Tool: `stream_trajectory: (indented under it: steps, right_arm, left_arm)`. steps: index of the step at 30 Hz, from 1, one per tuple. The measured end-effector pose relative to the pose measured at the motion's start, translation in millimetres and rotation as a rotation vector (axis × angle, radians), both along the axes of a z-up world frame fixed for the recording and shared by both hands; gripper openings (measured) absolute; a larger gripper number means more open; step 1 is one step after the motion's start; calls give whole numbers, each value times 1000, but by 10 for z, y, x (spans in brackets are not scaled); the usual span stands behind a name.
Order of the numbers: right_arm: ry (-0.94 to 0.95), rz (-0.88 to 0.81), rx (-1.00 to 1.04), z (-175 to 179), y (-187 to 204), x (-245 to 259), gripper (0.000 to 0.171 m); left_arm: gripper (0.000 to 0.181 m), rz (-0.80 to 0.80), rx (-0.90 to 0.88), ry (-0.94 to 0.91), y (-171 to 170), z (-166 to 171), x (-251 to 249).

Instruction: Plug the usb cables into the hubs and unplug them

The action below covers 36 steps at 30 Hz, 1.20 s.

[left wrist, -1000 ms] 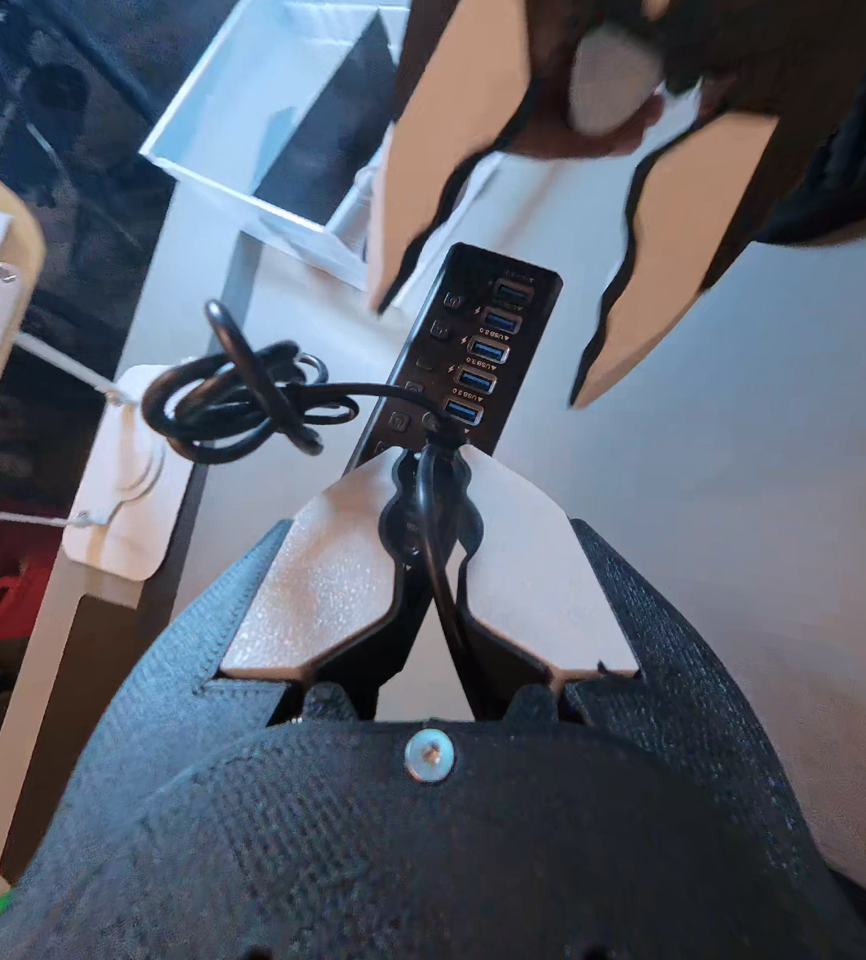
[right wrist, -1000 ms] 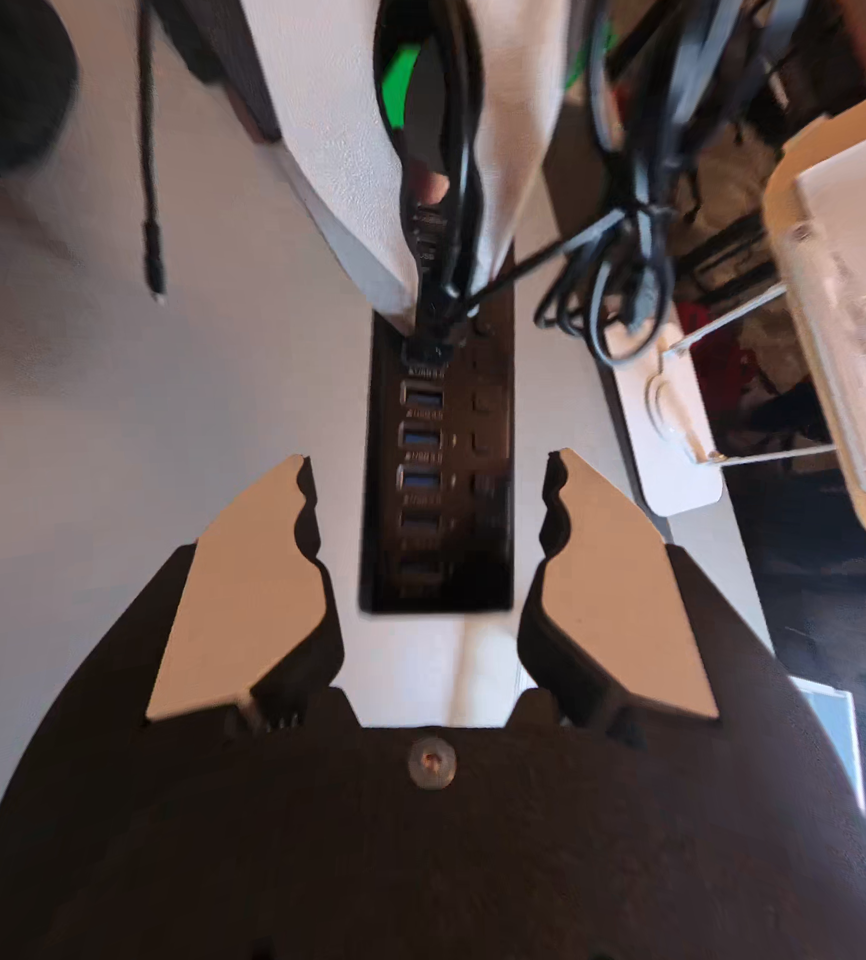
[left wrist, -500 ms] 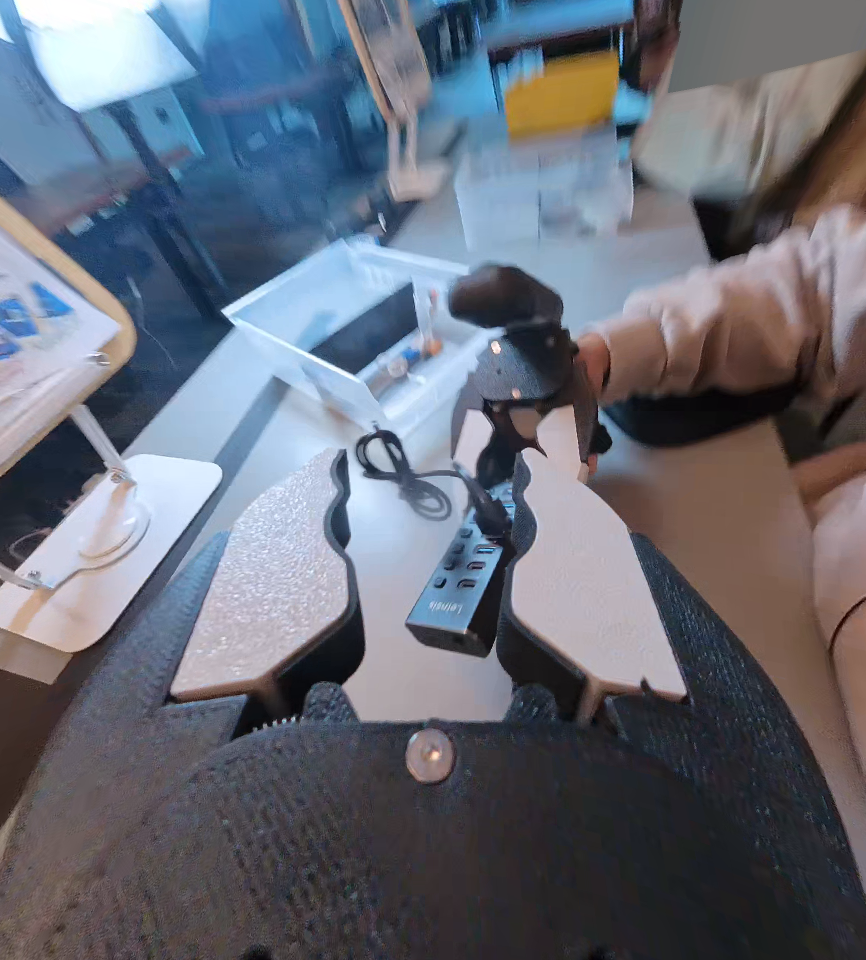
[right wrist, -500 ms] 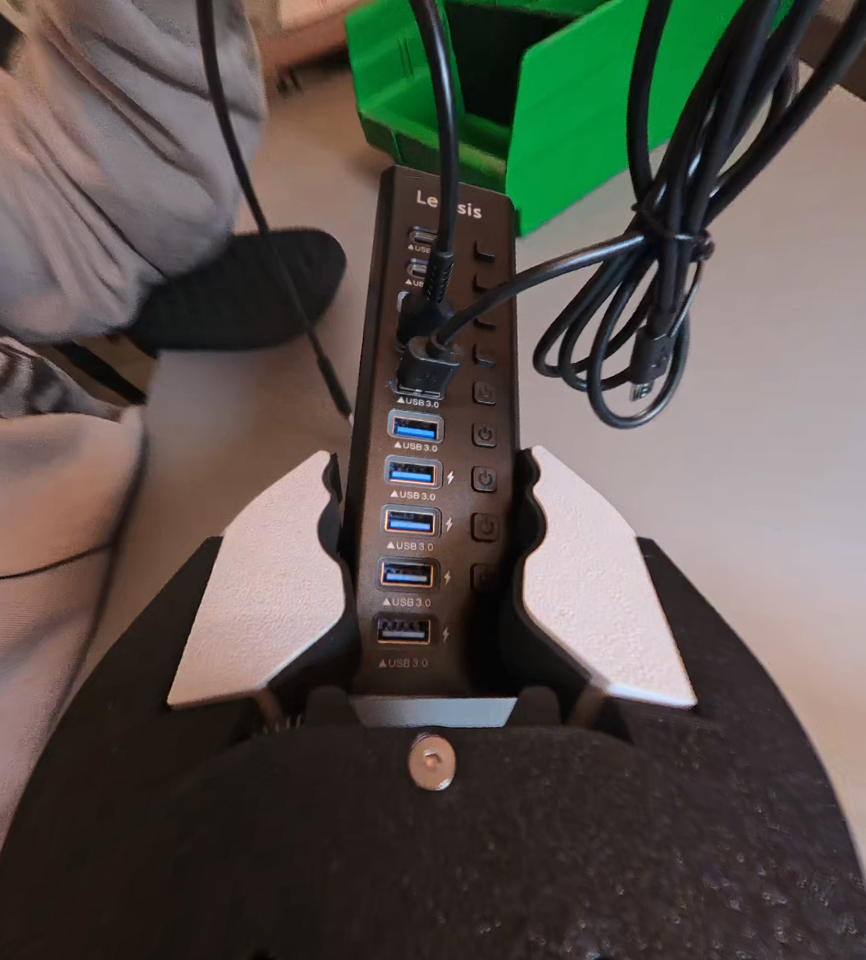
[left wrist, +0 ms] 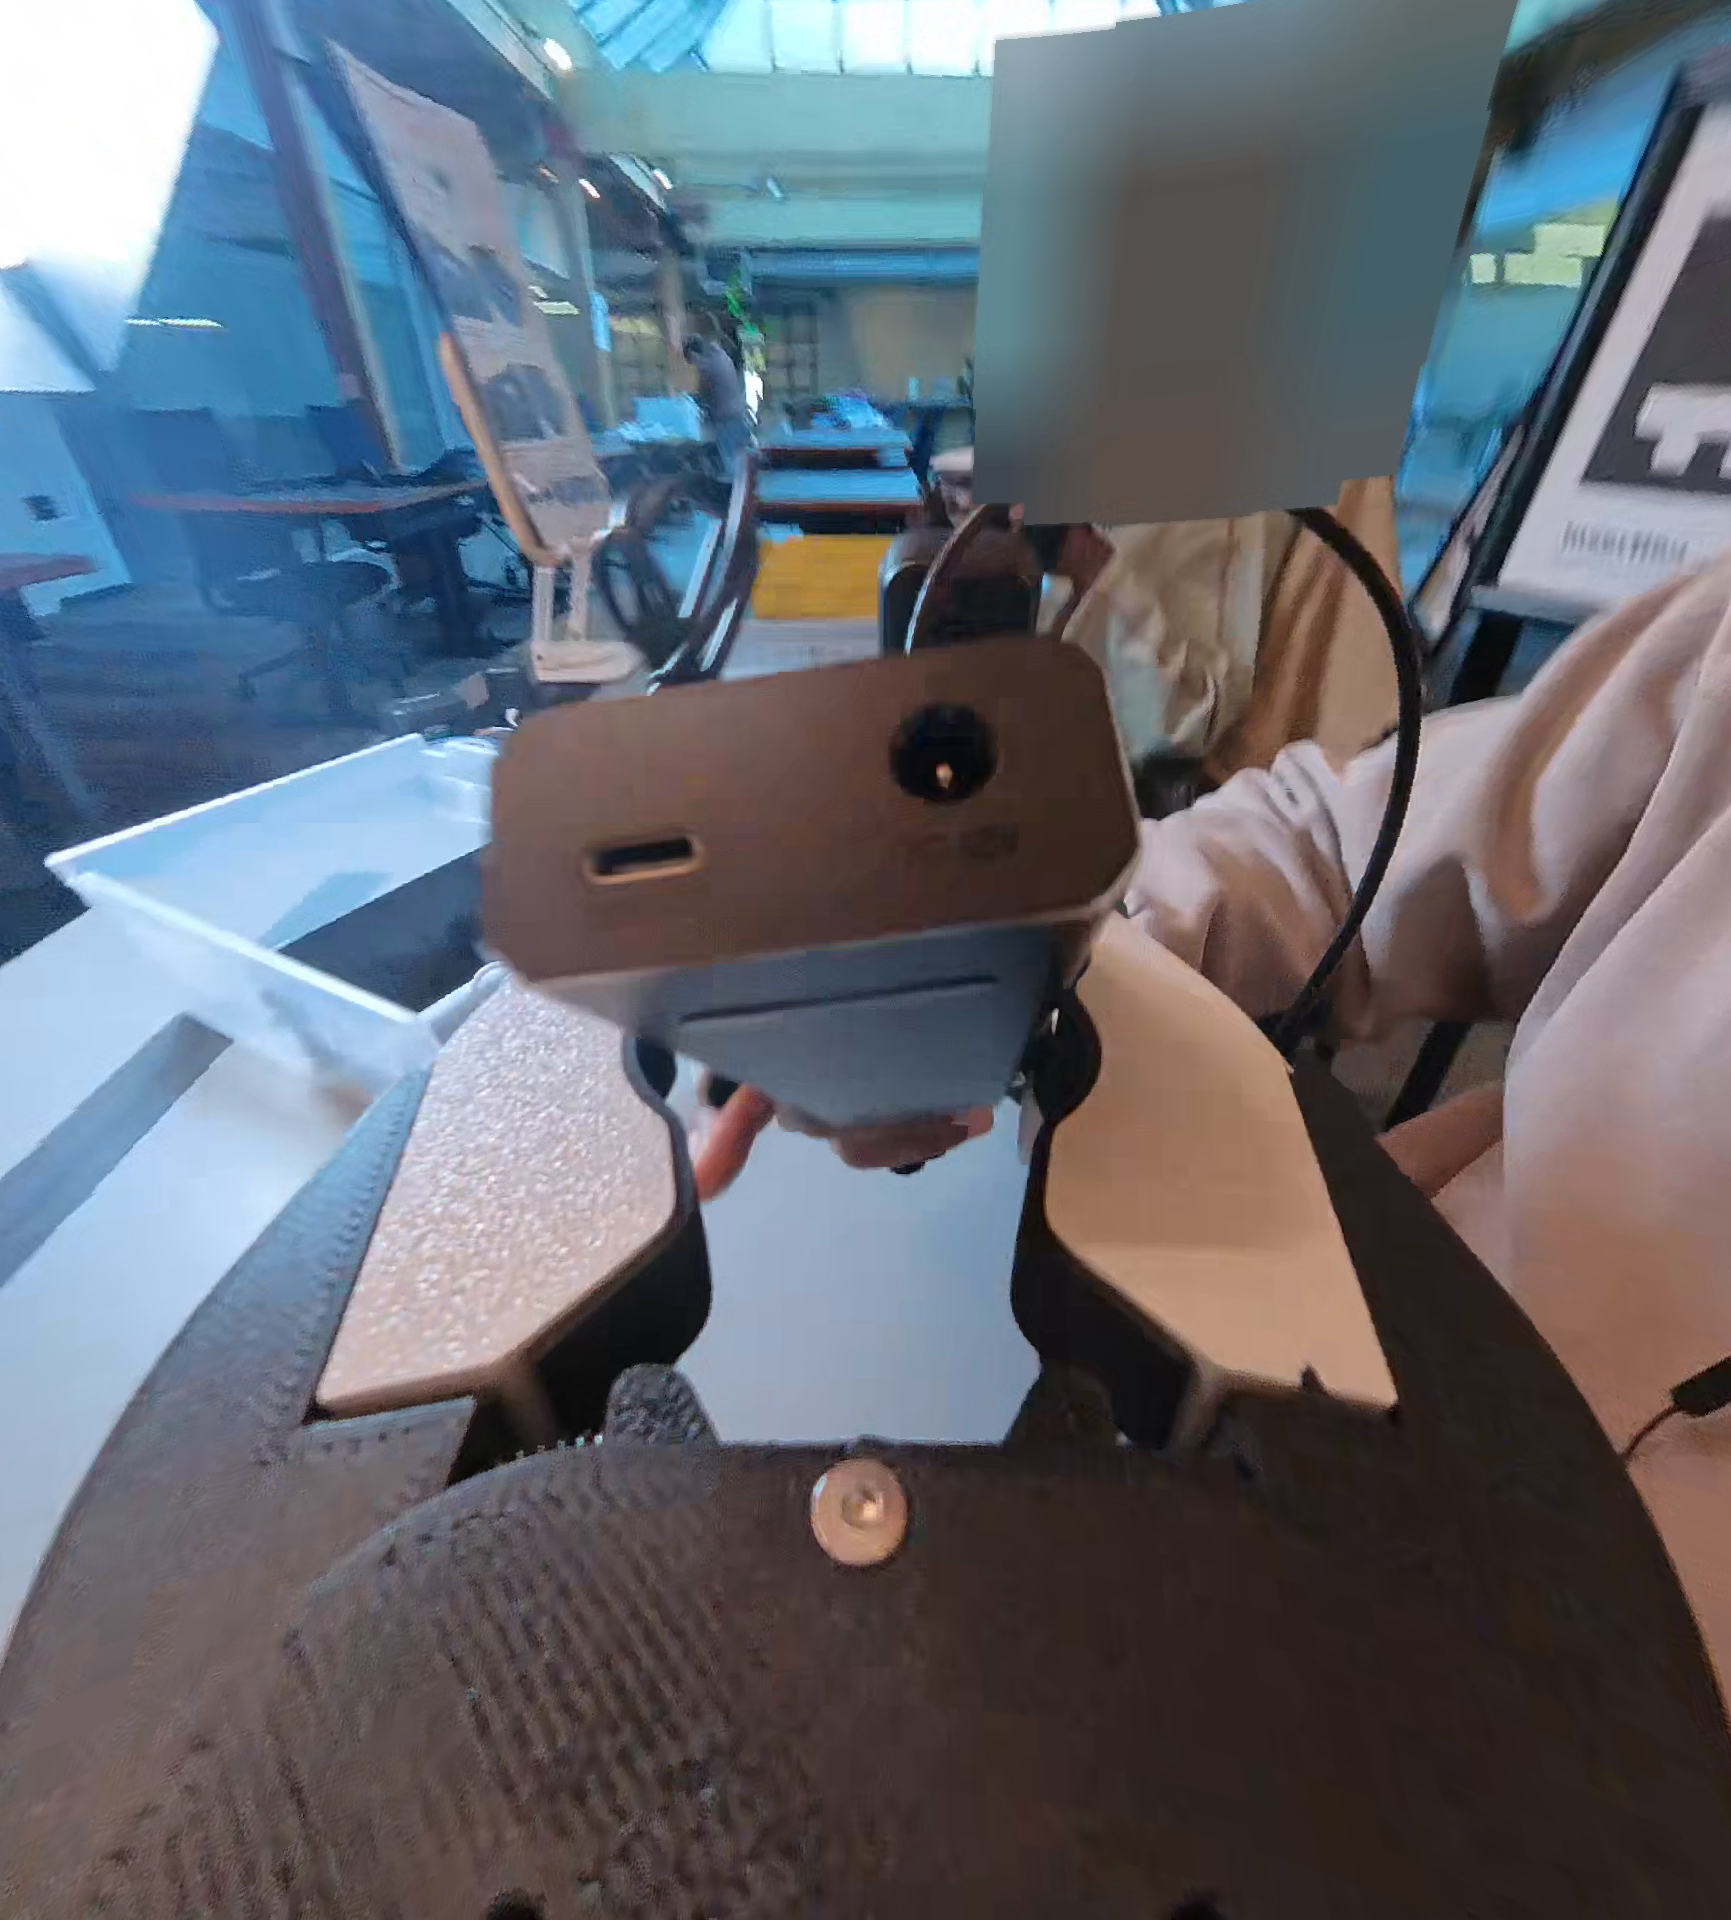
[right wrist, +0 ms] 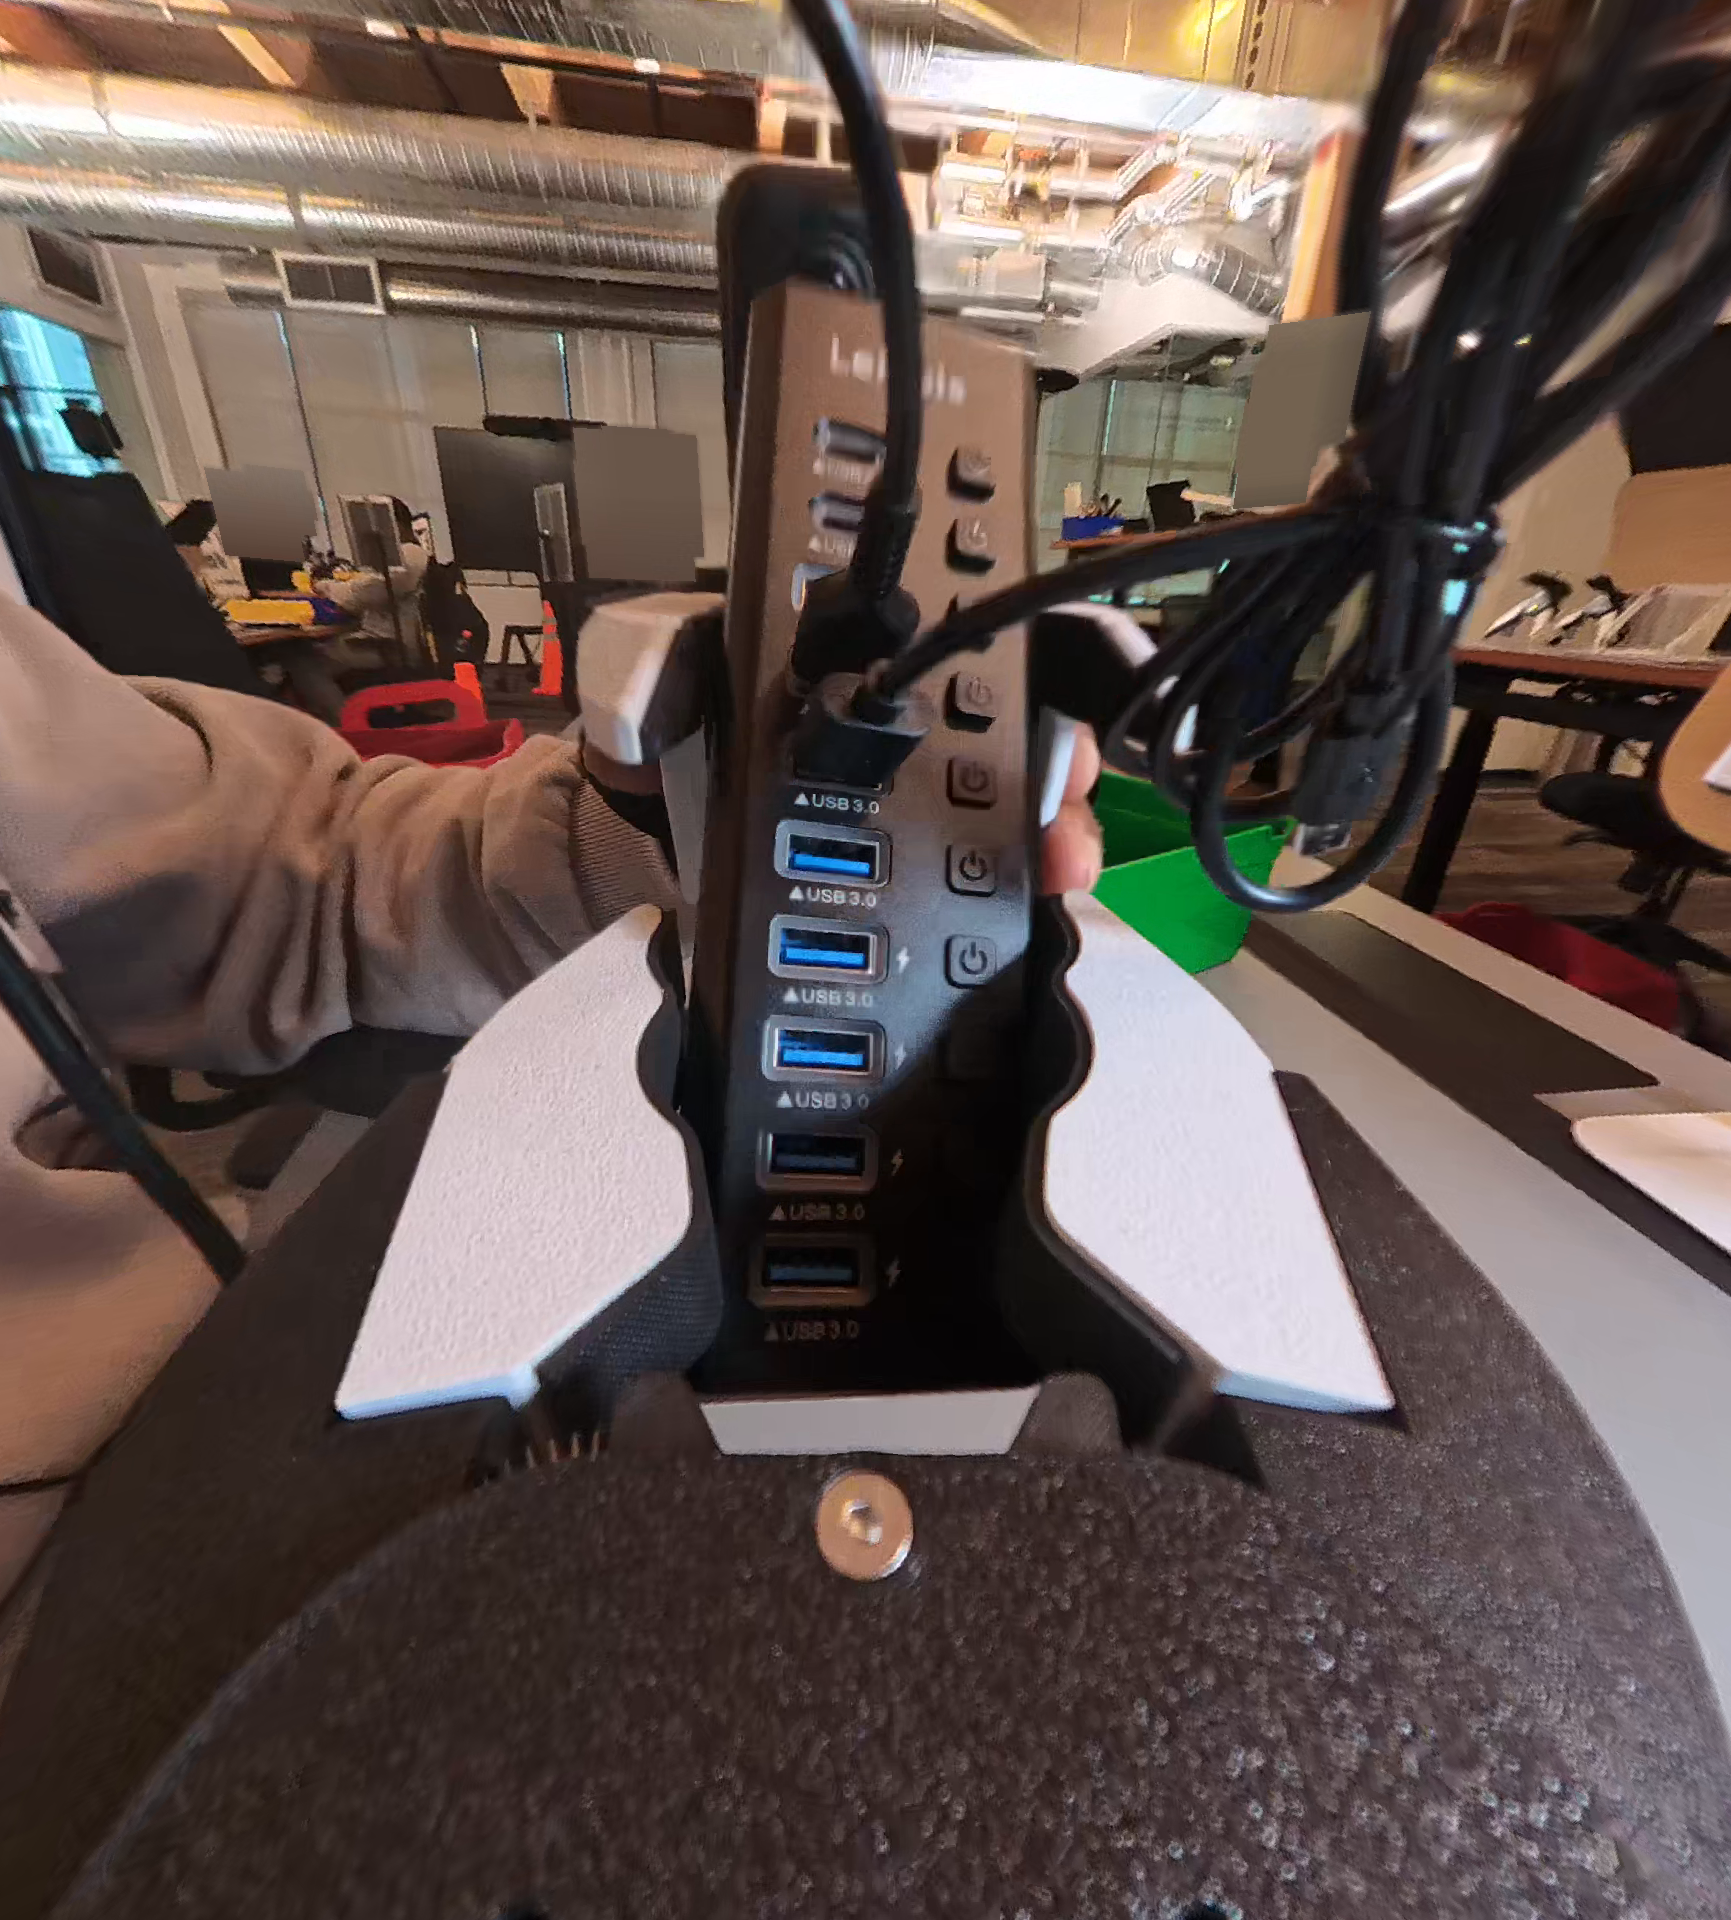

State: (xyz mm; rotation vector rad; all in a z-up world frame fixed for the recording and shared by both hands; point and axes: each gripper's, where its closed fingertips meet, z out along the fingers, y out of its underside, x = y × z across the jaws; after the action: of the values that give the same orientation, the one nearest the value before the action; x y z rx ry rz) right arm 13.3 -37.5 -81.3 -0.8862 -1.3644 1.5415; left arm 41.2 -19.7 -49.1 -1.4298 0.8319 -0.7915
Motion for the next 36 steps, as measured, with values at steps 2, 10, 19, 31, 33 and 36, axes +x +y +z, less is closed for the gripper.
stream_trajectory:
  steps: [2,10,19,31,33,36]
  right_arm:
    - [34,-36,15,29,55,34,64]
    - [-153,-42,145,-219,216,58,62]
    - [-324,-257,355,137,1032,724,40]
    - [-531,38,755,-488,-70,-186,17]
    - [-506,43,732,-463,-97,-214,6]
    - [-510,27,750,-467,-89,-187,17]
  left_arm:
    - [71,-16,23,42,64,58,110]
    - [70,-1,120,171,127,16,150]
    - [69,123,174,375,62,-121,-424]
    - [69,82,156,605,-104,-851,-314]
    - [69,51,152,591,-150,-872,-295]
    - [69,23,174,608,-185,-890,-250]
